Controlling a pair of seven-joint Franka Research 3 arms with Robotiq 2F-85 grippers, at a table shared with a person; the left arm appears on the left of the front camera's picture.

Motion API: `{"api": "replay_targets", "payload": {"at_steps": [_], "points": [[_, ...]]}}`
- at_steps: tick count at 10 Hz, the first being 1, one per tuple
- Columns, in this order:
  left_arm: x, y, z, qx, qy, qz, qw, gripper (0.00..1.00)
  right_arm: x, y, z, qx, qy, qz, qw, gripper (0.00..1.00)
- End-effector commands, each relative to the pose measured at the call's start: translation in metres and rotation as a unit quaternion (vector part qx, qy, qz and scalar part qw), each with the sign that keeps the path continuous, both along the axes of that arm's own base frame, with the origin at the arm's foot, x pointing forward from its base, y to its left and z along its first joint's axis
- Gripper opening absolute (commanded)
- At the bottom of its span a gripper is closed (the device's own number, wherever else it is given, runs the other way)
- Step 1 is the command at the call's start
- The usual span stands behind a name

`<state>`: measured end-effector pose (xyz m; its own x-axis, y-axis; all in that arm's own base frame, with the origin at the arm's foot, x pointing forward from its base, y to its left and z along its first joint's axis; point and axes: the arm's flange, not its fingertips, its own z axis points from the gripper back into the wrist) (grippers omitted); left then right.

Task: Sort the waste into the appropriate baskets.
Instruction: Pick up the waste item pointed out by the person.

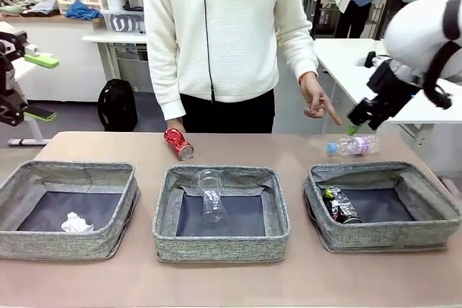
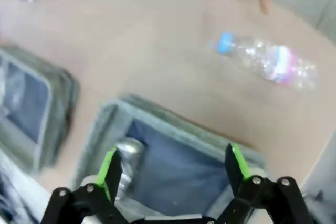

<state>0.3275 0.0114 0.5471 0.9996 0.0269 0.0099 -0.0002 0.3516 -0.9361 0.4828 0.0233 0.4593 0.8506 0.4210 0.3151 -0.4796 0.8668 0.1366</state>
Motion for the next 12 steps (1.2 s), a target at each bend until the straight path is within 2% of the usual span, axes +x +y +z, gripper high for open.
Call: {"api": "replay_targets", "payload": {"at_steps": [1, 2, 3, 4, 5, 6, 7, 9, 10, 11, 12], "points": [[-0.002, 0.003, 0.001, 0.005, -0.007, -0.007, 1.000, 1.00, 0.007, -0.031, 0.007, -0.033, -0.096, 0.358, 0.928, 1.00], [-0.002, 0.003, 0.001, 0.005, -0.007, -0.007, 1.000, 1.00, 0.005, -0.035, 0.006, -0.005, -0.145, 0.396, 0.907, 1.00], [-0.002, 0.003, 0.001, 0.005, -0.007, -0.007, 1.000, 1.00, 0.011, -0.034, 0.004, 0.032, -0.155, 0.328, 0.931, 1.00], [-0.002, 0.003, 0.001, 0.005, -0.007, -0.007, 1.000, 1.00, 0.029, -0.028, -0.002, -0.032, -0.120, 0.101, 0.987, 1.00], [-0.002, 0.003, 0.001, 0.005, -0.007, -0.007, 1.000, 1.00, 0.036, -0.025, -0.008, -0.063, -0.088, 0.130, 0.986, 1.00], [-0.002, 0.003, 0.001, 0.005, -0.007, -0.007, 1.000, 1.00, 0.042, -0.032, -0.017, -0.091, -0.035, 0.149, 0.984, 1.00], [-0.002, 0.003, 0.001, 0.005, -0.007, -0.007, 1.000, 1.00, 0.021, -0.035, 0.003, -0.048, -0.109, 0.176, 0.977, 1.00], [-0.002, 0.003, 0.001, 0.005, -0.007, -0.007, 1.000, 1.00, 0.021, -0.035, 0.003, -0.048, -0.109, 0.176, 0.977, 1.00], [-0.002, 0.003, 0.001, 0.005, -0.007, -0.007, 1.000, 1.00, 0.031, -0.034, -0.011, -0.062, -0.089, 0.162, 0.981, 1.00], [-0.002, 0.003, 0.001, 0.005, -0.007, -0.007, 1.000, 1.00, 0.057, -0.034, -0.019, -0.139, -0.129, 0.209, 0.959, 1.00], [-0.002, 0.003, 0.001, 0.005, -0.007, -0.007, 1.000, 1.00, 0.074, -0.036, -0.028, -0.182, -0.134, 0.287, 0.931, 1.00]]}}
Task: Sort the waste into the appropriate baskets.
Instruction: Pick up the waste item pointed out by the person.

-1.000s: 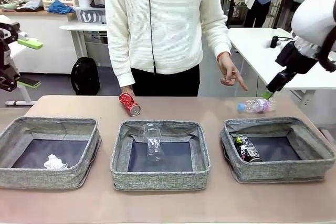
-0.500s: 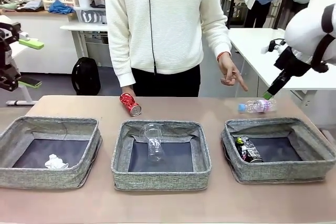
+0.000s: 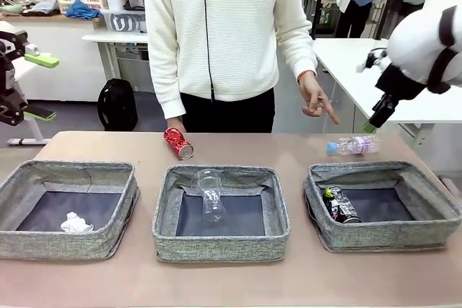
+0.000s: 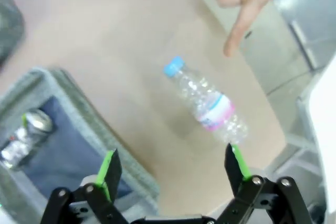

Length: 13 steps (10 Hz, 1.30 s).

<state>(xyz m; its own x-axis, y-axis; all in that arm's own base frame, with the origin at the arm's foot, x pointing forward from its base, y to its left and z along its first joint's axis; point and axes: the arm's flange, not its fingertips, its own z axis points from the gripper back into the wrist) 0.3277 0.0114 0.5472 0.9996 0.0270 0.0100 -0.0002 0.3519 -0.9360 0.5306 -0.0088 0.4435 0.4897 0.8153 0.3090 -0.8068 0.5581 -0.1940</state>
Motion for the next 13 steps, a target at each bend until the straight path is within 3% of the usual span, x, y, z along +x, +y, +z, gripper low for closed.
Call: {"api": "replay_targets", "payload": {"at_steps": [1, 4, 7, 9, 13], "points": [[-0.002, 0.003, 0.001, 0.004, -0.007, -0.007, 1.000, 1.00, 0.042, -0.010, -0.020, -0.047, -0.011, 0.135, 0.990, 1.00], [-0.002, 0.003, 0.001, 0.004, -0.007, -0.007, 1.000, 1.00, 0.069, -0.030, -0.056, -0.053, 0.050, 0.251, 0.965, 1.00], [-0.002, 0.003, 0.001, 0.004, -0.007, -0.007, 1.000, 1.00, 0.090, -0.034, -0.089, -0.037, 0.039, 0.247, 0.967, 1.00], [-0.002, 0.003, 0.001, 0.004, -0.007, -0.007, 1.000, 1.00, 0.109, -0.034, -0.109, -0.051, 0.066, 0.205, 0.975, 1.00], [-0.002, 0.003, 0.001, 0.004, -0.007, -0.007, 1.000, 1.00, 0.124, -0.029, -0.122, -0.019, 0.078, 0.214, 0.973, 1.00]]}}
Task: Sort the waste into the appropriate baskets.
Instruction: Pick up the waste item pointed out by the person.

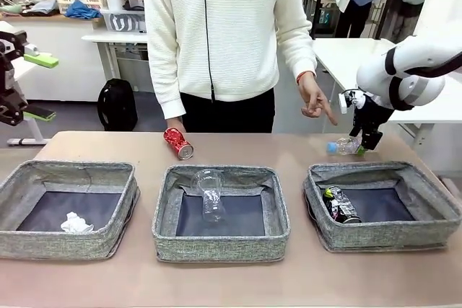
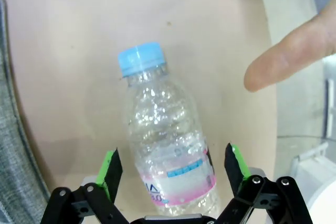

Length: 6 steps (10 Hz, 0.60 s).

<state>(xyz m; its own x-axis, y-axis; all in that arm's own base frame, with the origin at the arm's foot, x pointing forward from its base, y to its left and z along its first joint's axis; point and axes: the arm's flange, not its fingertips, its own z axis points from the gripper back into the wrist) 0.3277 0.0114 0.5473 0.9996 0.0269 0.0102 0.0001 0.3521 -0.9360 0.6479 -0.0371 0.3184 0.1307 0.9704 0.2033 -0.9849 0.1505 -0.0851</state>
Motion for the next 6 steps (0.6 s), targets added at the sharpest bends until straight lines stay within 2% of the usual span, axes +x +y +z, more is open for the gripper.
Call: {"api": "replay_targets", "payload": {"at_steps": [1, 5, 6], "points": [[-0.0023, 0.0026, 0.0004, 0.004, -0.007, -0.007, 1.000, 1.00, 0.0085, 0.0002, 0.0012, 0.015, 0.011, -0.004, 1.000, 1.00], [-0.0023, 0.0026, 0.0004, 0.004, -0.007, -0.007, 1.000, 1.00, 0.0099, 0.0029, -0.0013, 0.002, 0.029, -0.005, 1.000, 1.00], [-0.0023, 0.0026, 0.0004, 0.004, -0.007, -0.007, 1.000, 1.00, 0.0097, 0.0038, -0.0033, 0.019, 0.027, 0.018, 0.999, 0.91]]}}
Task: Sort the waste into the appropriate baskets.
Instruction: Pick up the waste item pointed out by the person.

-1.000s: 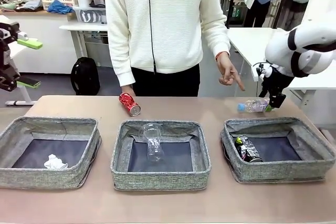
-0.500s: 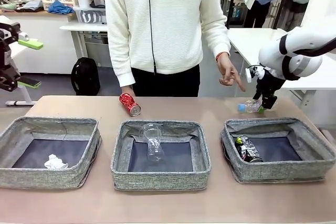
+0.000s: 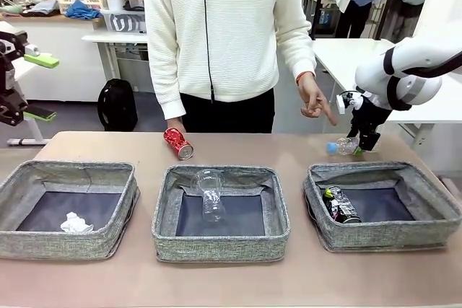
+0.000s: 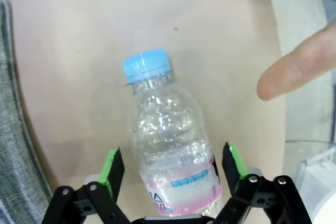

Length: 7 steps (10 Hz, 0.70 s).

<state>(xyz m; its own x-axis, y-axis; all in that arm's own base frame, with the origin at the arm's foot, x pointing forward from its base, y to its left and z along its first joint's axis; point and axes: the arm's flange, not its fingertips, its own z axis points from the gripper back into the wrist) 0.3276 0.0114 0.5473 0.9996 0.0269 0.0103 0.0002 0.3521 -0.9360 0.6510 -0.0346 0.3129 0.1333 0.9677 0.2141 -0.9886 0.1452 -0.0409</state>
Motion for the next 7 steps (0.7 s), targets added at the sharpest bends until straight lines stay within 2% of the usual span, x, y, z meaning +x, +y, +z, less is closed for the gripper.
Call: {"api": "replay_targets", "payload": {"at_steps": [1, 2, 3, 4, 5, 6, 7], "points": [[-0.0023, 0.0026, 0.0004, 0.004, -0.007, -0.007, 1.000, 1.00, 0.0068, 0.0021, 0.0008, 0.010, 0.008, 0.021, 1.000, 0.81], [-0.0023, 0.0026, 0.0004, 0.004, -0.007, -0.007, 1.000, 1.00, 0.0068, 0.0033, -0.0006, 0.006, 0.010, 0.021, 1.000, 0.68], [-0.0023, 0.0026, 0.0004, 0.004, -0.007, -0.007, 1.000, 1.00, 0.0061, 0.0030, -0.0023, 0.012, 0.009, 0.019, 1.000, 0.70], [-0.0023, 0.0026, 0.0004, 0.004, -0.007, -0.007, 1.000, 1.00, 0.0054, 0.0020, -0.0037, 0.013, 0.011, 0.016, 1.000, 0.43], [-0.0023, 0.0026, 0.0004, 0.004, -0.007, -0.007, 1.000, 1.00, 0.0048, 0.0011, -0.0040, 0.013, 0.011, 0.014, 1.000, 0.45], [-0.0023, 0.0026, 0.0004, 0.004, -0.007, -0.007, 1.000, 1.00, 0.0045, 0.0009, -0.0034, 0.018, 0.010, 0.016, 1.000, 0.18], [-0.0023, 0.0026, 0.0004, 0.004, -0.007, -0.007, 1.000, 1.00, 0.0047, 0.0012, -0.0033, 0.015, 0.010, 0.017, 1.000, 0.20]]}}
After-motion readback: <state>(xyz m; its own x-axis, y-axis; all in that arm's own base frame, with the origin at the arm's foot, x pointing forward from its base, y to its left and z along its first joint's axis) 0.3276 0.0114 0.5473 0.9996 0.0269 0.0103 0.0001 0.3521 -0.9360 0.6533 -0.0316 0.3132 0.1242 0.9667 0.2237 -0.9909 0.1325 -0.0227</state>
